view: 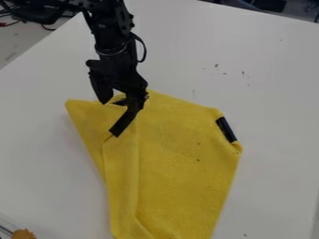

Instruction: Turn the cloth

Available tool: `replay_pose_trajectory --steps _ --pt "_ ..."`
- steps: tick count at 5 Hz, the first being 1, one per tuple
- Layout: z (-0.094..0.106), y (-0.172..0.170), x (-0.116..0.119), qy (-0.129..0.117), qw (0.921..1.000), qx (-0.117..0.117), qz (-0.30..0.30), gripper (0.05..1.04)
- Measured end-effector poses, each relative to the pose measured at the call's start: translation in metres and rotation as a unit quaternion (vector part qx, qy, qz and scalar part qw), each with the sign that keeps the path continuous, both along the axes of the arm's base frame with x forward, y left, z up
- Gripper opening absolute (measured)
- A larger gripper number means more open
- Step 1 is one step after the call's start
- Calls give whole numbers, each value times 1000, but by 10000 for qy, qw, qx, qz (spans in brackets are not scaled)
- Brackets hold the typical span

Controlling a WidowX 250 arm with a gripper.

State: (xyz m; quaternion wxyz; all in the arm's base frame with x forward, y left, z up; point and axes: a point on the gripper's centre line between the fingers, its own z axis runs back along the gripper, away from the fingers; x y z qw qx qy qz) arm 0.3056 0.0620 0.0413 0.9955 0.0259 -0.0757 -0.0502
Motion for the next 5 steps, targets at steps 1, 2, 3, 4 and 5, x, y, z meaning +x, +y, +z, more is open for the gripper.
replay_pose_trajectory --steps 1,2,3,4,5 --pt "-8 0 -3 166 9999 -29 19 1001" --pt "7 -6 -1 346 9993 134 -33 1001" --pt "43 -21 15 294 9985 444 -88 1001" --pt "60 -42 30 165 9986 487 -111 1001" --pt "38 -83 37 184 9997 146 -83 1001"
